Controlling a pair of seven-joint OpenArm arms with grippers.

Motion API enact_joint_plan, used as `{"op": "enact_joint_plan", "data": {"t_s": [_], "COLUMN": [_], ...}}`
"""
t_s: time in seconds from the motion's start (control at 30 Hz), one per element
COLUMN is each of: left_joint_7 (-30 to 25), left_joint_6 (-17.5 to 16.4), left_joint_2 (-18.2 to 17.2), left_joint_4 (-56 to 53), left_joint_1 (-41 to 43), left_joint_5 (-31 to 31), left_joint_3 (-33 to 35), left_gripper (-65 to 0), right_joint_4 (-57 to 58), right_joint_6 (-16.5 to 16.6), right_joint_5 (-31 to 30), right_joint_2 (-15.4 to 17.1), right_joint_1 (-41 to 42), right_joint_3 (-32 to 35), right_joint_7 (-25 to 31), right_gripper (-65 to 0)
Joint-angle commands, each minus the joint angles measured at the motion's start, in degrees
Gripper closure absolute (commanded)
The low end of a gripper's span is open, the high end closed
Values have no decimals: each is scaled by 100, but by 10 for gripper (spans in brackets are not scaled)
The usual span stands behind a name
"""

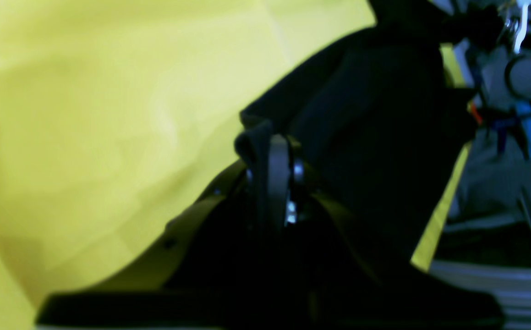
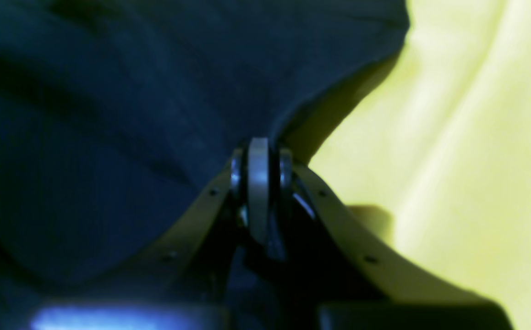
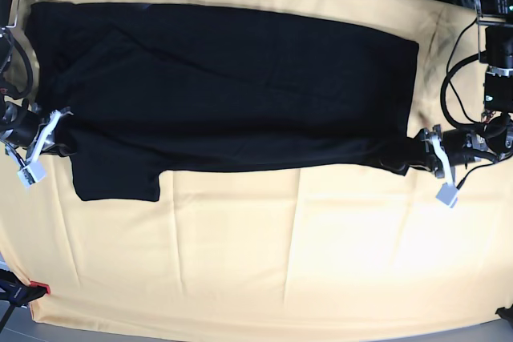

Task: Fold the T-shirt properly
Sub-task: 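Fold the gripped edge over onto the shirt body with both grippers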

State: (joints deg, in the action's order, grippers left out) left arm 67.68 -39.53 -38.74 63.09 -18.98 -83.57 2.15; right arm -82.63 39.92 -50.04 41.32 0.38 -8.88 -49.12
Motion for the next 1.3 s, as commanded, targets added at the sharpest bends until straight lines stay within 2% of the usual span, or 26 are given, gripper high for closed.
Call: {"op": "enact_joint_plan", "data": {"t_s": [0.0,0.13,0.23,0.43,0.63,0.8,1.03,1.17,1.27], "left_joint_7": [-13,-33,-37,-33,33,28,205,181,179], "left_joint_6": [-47,-47,-47,-47,-47,-47,-47,-47,-47], "left_joint_2": [-208,-426,-461,-446,-590,-828,-824,-824,-817], "left_joint_4": [208,793,1239,2109,2398,2398,2396,2391,2391], "left_joint_1": [-44,210,212,216,424,839,1172,1231,1235], "left_joint_5": [-143,-143,-143,-35,55,2,-143,313,308], "left_joint_3": [-74,-83,-83,-83,-83,-83,-83,-83,-83], "left_gripper": [0,0,0,0,0,0,0,0,0], "right_joint_4": [-144,-181,-181,-181,-179,-175,-162,-162,-162], "right_joint_6": [8,8,8,8,8,8,8,8,8], "right_joint_5": [-94,-96,-164,-1025,-964,-564,-350,-348,-350], "right_joint_2": [197,367,420,426,444,444,442,442,435], "right_joint_1": [44,-44,-44,-48,-254,-372,-520,-726,-734], "right_joint_3": [-114,-391,-699,-990,-988,-988,-988,-986,-986], "right_joint_7": [35,-2,-11,-817,-859,-859,-879,-879,-855], "right_gripper": [0,0,0,0,0,0,0,0,0]}}
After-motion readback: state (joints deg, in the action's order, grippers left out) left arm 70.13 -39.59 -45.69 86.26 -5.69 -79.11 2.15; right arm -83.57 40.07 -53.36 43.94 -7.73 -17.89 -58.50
